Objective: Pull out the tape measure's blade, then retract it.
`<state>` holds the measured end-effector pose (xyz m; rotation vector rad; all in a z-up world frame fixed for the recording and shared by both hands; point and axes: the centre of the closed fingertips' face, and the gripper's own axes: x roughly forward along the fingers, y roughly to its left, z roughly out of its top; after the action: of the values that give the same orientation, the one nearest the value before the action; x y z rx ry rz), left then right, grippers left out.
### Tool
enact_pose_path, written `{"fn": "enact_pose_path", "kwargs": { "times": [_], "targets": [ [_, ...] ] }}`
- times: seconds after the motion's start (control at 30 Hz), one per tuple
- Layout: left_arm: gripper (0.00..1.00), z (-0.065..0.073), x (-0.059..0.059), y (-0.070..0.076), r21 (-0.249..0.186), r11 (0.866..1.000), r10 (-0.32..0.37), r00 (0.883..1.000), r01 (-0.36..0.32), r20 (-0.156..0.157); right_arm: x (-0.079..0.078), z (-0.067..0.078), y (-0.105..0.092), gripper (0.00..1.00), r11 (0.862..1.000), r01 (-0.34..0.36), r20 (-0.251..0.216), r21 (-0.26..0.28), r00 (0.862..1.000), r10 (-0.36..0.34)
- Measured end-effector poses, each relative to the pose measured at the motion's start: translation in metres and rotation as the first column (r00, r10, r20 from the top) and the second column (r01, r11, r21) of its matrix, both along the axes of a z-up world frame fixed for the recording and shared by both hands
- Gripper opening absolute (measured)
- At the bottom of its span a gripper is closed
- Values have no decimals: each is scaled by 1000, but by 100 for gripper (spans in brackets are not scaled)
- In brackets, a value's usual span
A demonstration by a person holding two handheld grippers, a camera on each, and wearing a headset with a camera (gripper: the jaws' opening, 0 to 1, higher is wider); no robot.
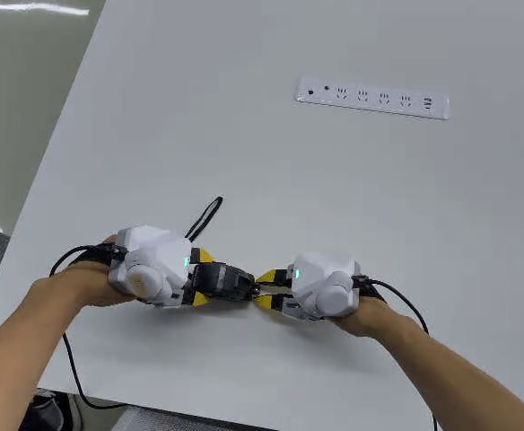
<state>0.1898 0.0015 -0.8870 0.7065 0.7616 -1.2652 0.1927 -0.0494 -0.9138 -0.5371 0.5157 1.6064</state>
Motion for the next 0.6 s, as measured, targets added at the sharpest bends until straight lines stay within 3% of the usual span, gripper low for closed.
{"fn": "enact_pose_path", "kwargs": {
  "times": [0.6],
  "targets": [
    [27, 0, -1, 1, 4, 1000, -7, 1000, 7, -2, -1, 2, 0, 9, 1000, 4, 6, 6, 1000, -4]
  ]
}}
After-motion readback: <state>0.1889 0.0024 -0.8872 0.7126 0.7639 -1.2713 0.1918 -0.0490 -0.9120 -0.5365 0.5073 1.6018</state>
